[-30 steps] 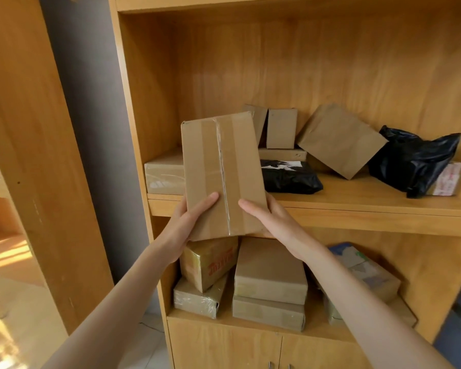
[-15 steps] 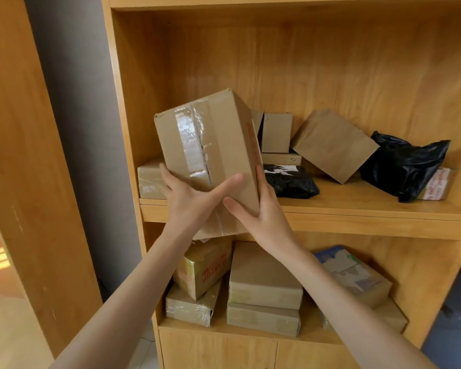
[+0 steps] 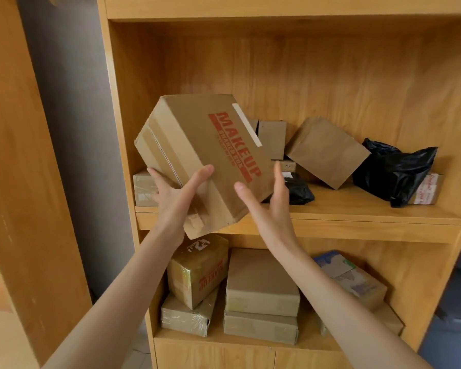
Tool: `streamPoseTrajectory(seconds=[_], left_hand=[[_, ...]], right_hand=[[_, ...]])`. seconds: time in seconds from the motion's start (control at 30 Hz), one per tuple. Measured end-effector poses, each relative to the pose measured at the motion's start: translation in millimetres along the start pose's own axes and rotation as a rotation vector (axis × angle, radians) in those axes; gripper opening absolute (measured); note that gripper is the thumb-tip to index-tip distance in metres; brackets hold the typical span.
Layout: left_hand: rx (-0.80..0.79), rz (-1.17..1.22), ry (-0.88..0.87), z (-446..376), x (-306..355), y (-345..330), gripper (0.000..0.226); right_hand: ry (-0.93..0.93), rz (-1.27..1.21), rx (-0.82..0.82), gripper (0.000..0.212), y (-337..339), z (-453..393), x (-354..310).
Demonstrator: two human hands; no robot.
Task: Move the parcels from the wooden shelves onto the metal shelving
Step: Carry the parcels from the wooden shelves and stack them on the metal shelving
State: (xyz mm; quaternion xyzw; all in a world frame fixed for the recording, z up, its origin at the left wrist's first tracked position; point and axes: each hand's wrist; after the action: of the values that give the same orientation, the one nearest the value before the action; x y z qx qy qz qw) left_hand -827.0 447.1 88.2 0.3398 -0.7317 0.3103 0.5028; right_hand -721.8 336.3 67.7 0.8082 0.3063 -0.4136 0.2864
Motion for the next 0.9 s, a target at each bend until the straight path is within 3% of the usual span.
streamPoseTrajectory(seconds=[0.13,0.27,0.4,0.67,0.83,0.9], left_hand=[[-0.064,0.126,0.006,-4,-3,11,0.129],[-0.194,0.289,0.123,-1,-7,17,0.106],[-0.303,0.33,0.105,2,-11,23,0.086],[-0.379,0.271,0.115,-7,-17,40,0.133],[-0.104,0.068,0.014,-26,2,58,0.121],[-0.104,-0.013,-0.021,-31,16,64,0.117]], right_hand=[[-0.206,-0.223,0.118,0.118,1,-8,-4],[-0.433,-0.622,-0.061,0.135,-3,-13,-3],[-0.376,-0.776,-0.174,0.136,-3,-14,-1],[-0.212,-0.557,-0.13,0.133,3,-11,10],[-0.029,-0.186,-0.036,0.15,14,-7,8],[0.043,-0.022,-0.037,0.149,16,-6,5]])
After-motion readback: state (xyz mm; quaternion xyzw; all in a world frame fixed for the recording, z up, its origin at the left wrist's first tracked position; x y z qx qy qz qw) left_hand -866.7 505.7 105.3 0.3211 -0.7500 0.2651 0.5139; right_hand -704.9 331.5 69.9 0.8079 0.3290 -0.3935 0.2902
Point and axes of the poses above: each hand's wrist, its own z-axis away from the middle knuckle, its own y-axis out of the back of the hand, x = y × z, and after that the axes turned 11 degrees about -x, right-handed
